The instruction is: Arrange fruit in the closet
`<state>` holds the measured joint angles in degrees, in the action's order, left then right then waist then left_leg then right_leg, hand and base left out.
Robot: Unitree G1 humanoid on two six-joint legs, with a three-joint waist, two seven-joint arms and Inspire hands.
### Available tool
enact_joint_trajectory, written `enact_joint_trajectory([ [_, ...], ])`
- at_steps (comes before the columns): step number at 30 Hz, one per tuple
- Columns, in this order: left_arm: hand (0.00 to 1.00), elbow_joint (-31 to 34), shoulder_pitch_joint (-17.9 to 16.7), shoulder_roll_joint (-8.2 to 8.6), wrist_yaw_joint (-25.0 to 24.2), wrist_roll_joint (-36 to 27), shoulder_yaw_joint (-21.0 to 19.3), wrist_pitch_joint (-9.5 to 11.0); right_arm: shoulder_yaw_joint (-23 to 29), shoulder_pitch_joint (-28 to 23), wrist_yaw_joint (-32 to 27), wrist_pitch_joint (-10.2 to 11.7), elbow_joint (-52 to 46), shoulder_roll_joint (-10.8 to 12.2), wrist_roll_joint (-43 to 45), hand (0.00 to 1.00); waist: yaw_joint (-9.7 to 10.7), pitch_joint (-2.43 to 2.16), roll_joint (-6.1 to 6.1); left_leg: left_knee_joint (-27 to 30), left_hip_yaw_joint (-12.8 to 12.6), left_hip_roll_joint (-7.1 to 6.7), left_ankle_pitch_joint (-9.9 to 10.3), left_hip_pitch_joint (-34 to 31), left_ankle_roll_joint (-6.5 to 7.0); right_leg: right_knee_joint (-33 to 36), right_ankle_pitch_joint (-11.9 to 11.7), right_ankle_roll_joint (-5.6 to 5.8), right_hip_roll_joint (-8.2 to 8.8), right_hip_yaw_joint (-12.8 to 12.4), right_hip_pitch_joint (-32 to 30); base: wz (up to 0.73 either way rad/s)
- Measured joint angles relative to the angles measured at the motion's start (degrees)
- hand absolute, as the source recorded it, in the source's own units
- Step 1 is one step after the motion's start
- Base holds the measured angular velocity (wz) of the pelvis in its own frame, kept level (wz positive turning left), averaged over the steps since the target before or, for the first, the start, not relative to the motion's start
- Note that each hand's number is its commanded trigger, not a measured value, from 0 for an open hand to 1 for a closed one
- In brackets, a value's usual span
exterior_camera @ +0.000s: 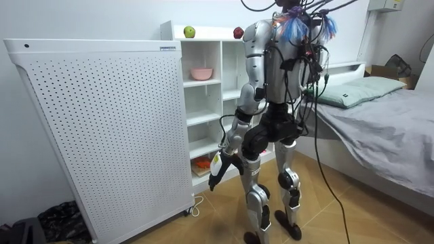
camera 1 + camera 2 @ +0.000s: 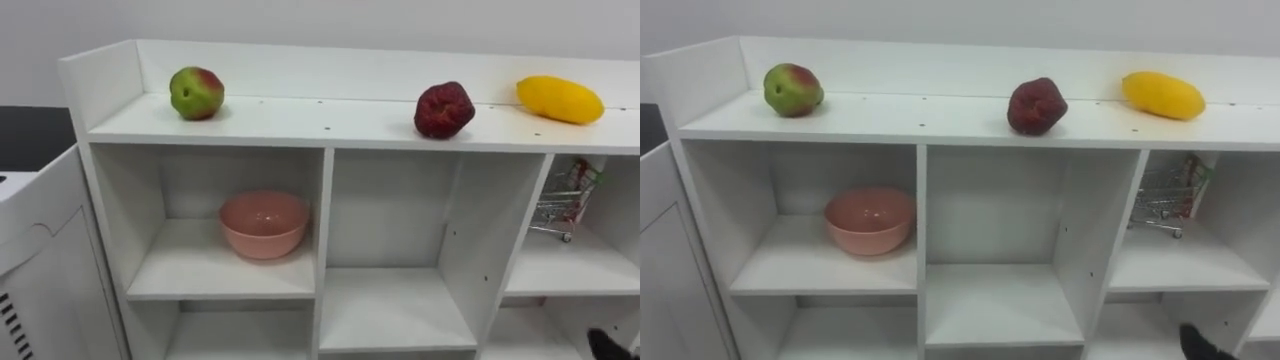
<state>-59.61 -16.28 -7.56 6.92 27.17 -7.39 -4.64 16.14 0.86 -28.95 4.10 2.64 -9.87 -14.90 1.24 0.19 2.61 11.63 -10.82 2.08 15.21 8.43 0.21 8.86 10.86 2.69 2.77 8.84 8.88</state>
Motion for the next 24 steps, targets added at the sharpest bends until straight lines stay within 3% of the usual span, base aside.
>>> enact_joint_trajectory([
  [8,0.00,-0.2,0.1,-0.02,-0.3,0.1,0.9,0.1,-3.7,7.3,1.7,0.3,-3.9,-3.6,2.7,0.00,-1.7,-0.12,-0.11,0.2,0.3,0.14,0.0,-0.3,-0.02,0.1,-0.1,-0.17,-0.02,1.0,-0.1,0.00],
  [13,0.00,0.4,-0.2,-0.07,-1.0,0.0,0.9,0.3,-3.8,11.6,2.9,1.3,-6.5,-3.8,2.6,0.00,-2.0,-0.40,0.02,0.2,1.6,0.03,-0.1,-0.5,-0.06,0.1,-0.1,-0.17,0.03,2.3,0.4,0.12],
  [24,0.00,0.4,-0.1,-0.96,-1.0,0.0,0.9,1.5,-6.3,19.2,4.2,2.2,-7.8,-5.2,2.7,0.00,-3.5,-0.30,0.94,0.3,3.3,-0.19,-0.4,-0.9,-0.07,-0.1,-0.1,-0.17,0.19,3.8,0.7,0.08],
])
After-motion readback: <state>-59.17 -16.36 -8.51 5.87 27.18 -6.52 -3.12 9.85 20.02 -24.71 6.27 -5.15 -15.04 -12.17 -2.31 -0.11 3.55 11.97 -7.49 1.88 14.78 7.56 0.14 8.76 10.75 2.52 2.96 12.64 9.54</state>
